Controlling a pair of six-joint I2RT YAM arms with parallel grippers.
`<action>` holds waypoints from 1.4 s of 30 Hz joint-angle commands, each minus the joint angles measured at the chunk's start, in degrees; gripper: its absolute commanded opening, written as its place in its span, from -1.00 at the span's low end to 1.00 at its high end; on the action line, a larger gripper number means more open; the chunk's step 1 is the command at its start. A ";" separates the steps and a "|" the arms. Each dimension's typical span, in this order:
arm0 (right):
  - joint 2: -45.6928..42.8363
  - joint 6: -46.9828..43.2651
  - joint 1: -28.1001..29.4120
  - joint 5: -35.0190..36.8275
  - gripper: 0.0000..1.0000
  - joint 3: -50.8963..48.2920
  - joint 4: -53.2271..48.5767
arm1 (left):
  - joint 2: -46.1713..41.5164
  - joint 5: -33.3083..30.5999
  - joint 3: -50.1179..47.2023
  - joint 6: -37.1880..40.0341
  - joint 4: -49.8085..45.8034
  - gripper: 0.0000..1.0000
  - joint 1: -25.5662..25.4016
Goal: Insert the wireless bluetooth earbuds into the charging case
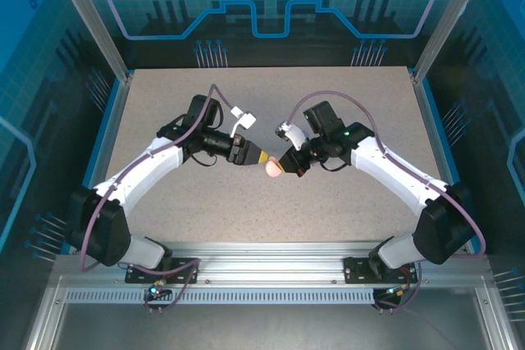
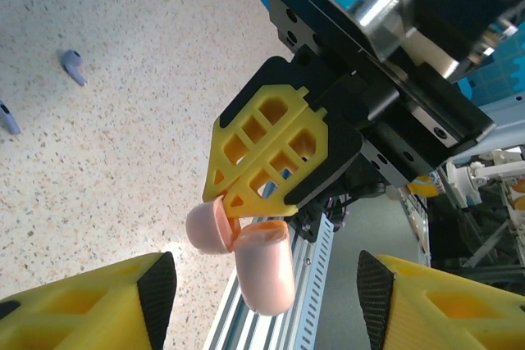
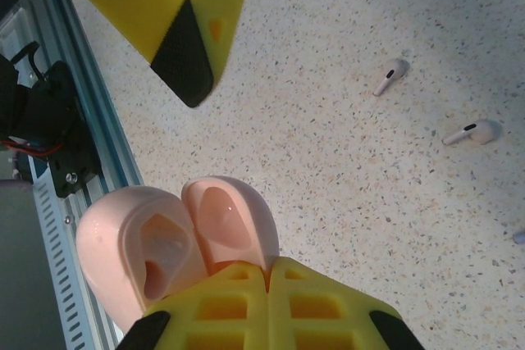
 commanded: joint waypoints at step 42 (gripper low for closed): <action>2.25 1.76 0.74 3.83 -0.84 4.26 1.42 | 3.81 0.75 -0.31 3.12 -1.18 -1.00 -4.16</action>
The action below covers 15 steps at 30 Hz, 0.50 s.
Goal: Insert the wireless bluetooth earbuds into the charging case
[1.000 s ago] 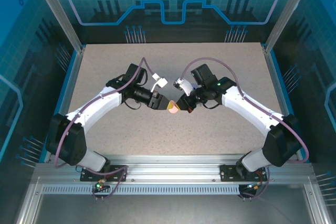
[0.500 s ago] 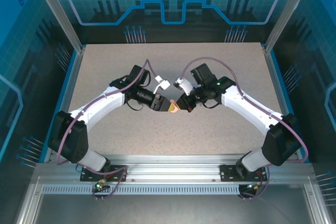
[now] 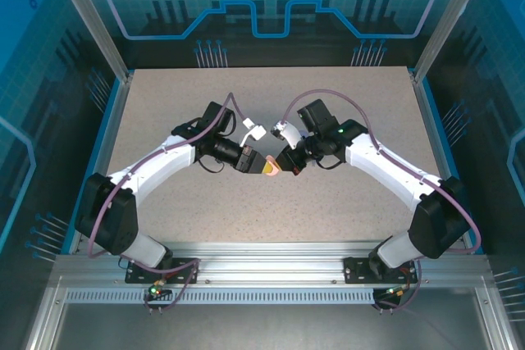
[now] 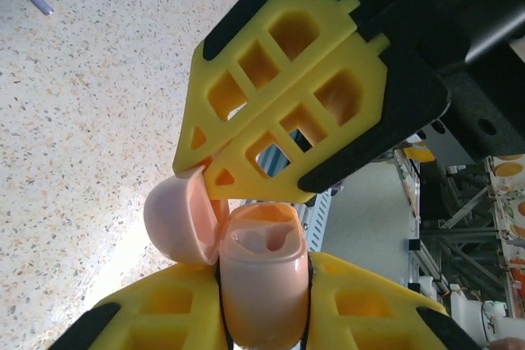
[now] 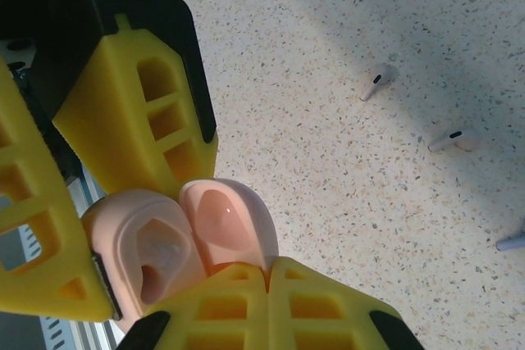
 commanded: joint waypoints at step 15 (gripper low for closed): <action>-10.63 15.29 -10.04 3.34 0.34 -2.53 6.03 | -14.02 -15.16 -14.70 -10.23 24.39 -1.00 2.92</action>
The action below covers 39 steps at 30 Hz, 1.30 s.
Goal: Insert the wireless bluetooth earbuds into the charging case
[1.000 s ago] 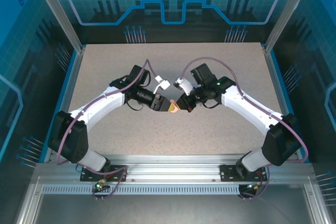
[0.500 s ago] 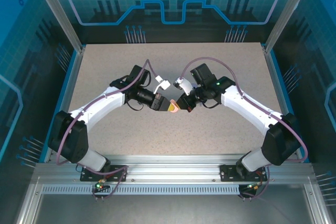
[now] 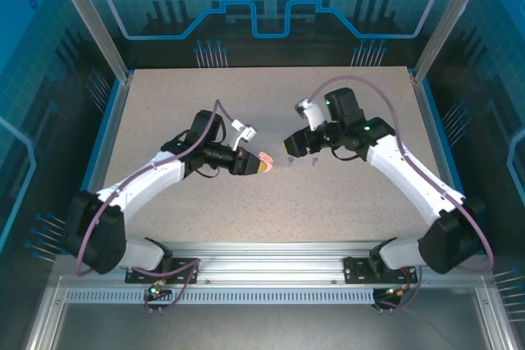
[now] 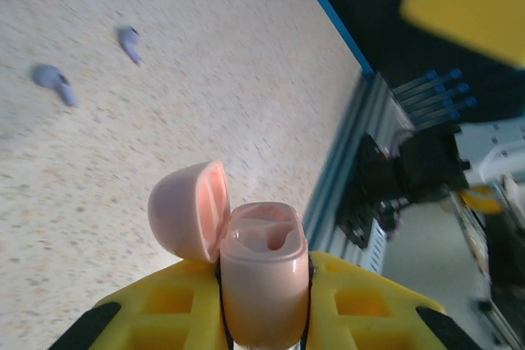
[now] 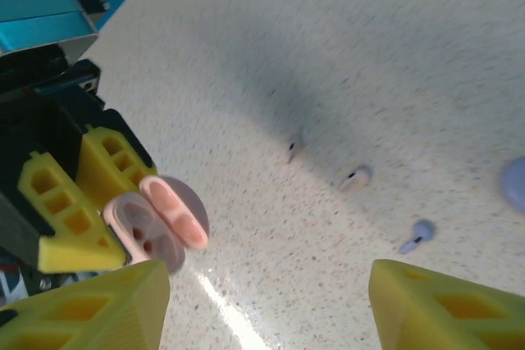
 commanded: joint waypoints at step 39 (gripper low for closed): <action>51.57 25.69 20.85 29.55 0.07 36.92 -16.75 | -28.22 -48.82 -14.28 -0.06 39.07 -1.00 1.15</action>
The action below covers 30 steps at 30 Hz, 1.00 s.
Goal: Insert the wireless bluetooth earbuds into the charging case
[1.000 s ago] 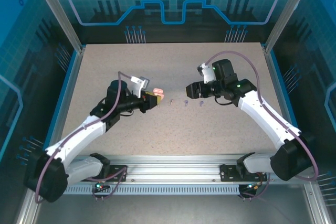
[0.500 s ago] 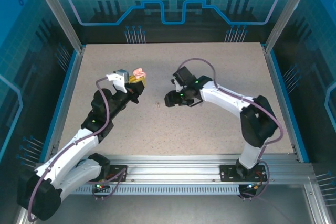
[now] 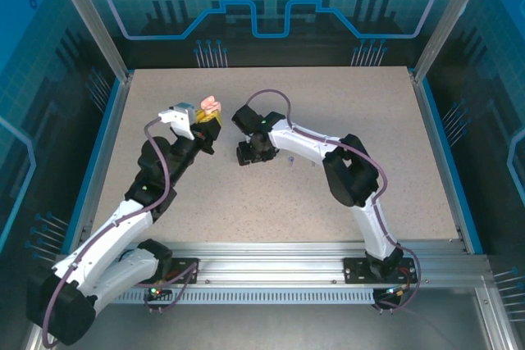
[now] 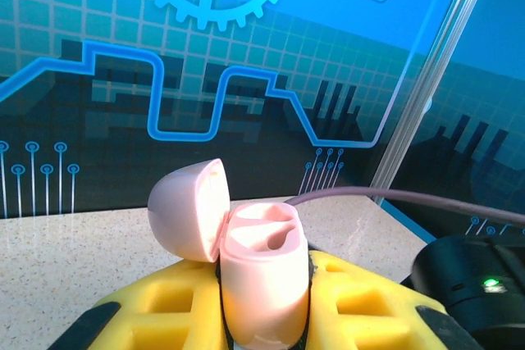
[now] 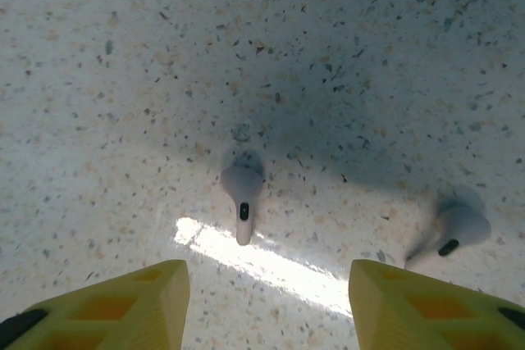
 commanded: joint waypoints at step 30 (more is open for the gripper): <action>13.81 0.73 2.12 3.43 -0.27 15.22 -8.78 | -1.81 -1.12 1.45 1.69 1.51 -1.00 0.19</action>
